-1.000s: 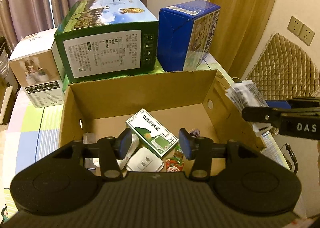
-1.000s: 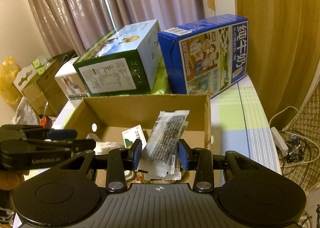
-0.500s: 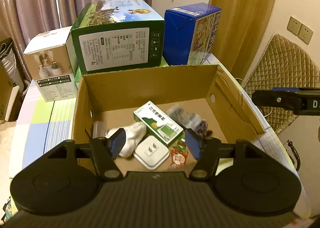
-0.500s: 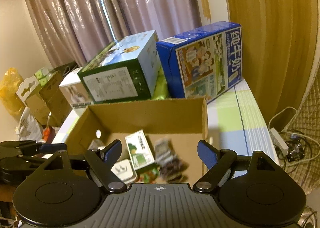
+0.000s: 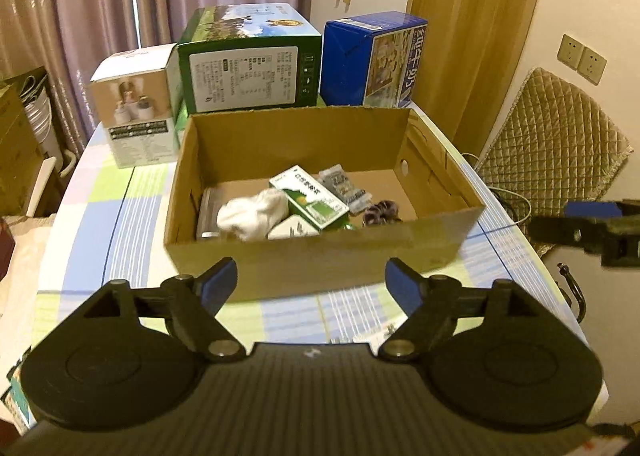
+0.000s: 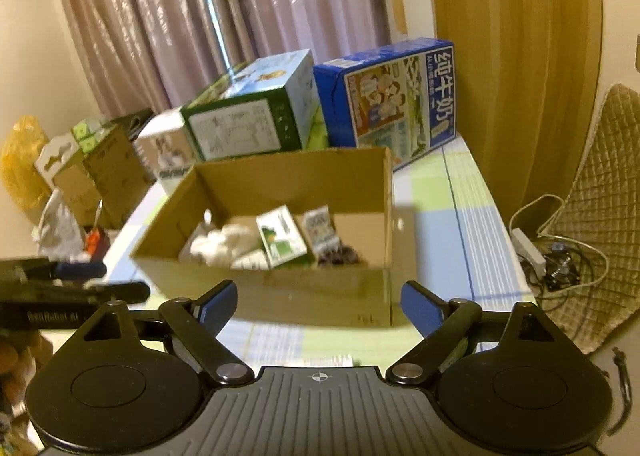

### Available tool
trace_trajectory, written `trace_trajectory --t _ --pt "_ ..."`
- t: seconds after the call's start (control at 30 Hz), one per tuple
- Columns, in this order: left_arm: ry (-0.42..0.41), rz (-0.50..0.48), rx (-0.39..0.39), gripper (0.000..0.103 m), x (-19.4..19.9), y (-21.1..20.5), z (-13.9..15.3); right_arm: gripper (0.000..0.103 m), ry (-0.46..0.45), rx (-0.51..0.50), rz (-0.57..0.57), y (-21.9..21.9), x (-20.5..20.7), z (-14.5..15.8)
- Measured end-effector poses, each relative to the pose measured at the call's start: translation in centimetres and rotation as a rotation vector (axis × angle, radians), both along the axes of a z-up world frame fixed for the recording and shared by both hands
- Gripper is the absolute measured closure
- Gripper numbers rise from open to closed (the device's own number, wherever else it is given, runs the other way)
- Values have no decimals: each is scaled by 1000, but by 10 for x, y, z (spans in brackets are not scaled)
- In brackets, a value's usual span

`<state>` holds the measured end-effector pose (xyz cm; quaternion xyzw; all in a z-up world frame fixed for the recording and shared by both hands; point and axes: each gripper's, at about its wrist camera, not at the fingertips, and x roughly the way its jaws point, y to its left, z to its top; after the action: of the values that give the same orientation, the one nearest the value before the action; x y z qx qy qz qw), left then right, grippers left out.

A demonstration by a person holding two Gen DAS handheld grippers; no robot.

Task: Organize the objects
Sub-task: 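Withdraw both tools from the box toward the medicine box and lighter, then lower the left tool over the black lighter while the right tool approaches the white medicine box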

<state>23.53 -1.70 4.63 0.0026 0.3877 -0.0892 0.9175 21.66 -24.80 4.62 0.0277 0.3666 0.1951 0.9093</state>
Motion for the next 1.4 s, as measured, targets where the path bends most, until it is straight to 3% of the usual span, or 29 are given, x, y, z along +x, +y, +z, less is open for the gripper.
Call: trace_trajectory --t 0.3,0.5,0.6,0.97,1.4 --pt "15 56 -34 14 -55 4 -3 7 14 52 -30 -11 -69 0" --pt "9 88 -5 2 -93 10 -11 2 7 57 -39 -14 -106 -1" --pt "9 109 12 2 -110 14 -17 2 28 79 -63 -21 -119 -7" --pt "63 132 -6 2 -142 19 -43 2 86 84 -64 -19 -140 -30" --pt "86 120 -9 2 -141 9 -55 2 111 92 -72 -23 -142 -42"
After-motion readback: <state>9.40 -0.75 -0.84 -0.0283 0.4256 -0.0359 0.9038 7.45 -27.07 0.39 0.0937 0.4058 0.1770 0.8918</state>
